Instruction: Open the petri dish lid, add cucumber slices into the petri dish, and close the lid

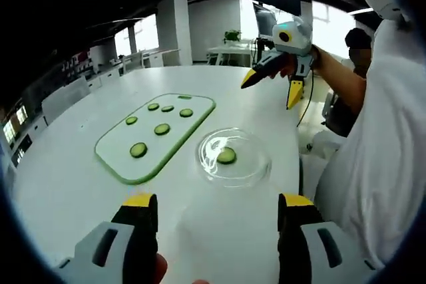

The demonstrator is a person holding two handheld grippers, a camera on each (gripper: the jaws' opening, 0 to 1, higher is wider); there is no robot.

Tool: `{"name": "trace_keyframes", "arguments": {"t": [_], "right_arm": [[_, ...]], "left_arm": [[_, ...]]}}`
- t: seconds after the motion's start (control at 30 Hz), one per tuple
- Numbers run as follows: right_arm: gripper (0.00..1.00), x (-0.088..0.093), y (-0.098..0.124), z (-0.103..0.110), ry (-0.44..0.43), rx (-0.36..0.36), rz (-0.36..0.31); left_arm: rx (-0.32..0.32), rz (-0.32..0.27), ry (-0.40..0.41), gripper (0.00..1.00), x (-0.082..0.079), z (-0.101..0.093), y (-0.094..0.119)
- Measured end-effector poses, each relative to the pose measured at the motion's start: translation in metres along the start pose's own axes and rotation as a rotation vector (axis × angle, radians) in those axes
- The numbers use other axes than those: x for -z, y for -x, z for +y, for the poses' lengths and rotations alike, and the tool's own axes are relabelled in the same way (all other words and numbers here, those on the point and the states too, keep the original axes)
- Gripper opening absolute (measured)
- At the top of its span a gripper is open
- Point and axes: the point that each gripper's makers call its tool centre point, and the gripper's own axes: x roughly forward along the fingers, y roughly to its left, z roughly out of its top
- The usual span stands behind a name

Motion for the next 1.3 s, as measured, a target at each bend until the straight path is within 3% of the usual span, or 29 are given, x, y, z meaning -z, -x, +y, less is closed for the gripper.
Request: {"name": "trace_keyframes", "arguments": {"t": [0.2, 0.27, 0.7, 0.93, 1.3], "right_arm": [[0.68, 0.004, 0.007, 0.001, 0.001, 0.032, 0.032], [0.67, 0.003, 0.012, 0.000, 0.041, 0.058, 0.032], [0.67, 0.012, 0.030, 0.003, 0.007, 0.087, 0.048], [0.67, 0.014, 0.035, 0.000, 0.002, 0.104, 0.050], [0.67, 0.011, 0.036, 0.001, 0.015, 0.108, 0.054]], "left_arm": [[-0.011, 0.016, -0.002, 0.72, 0.000, -0.003, 0.005], [-0.024, 0.019, 0.001, 0.72, 0.001, -0.003, 0.008], [-0.075, 0.026, 0.003, 0.72, -0.002, 0.000, 0.020], [-0.088, 0.060, -0.010, 0.72, 0.003, -0.001, 0.022], [-0.061, 0.000, 0.011, 0.71, -0.021, -0.015, 0.033]]}}
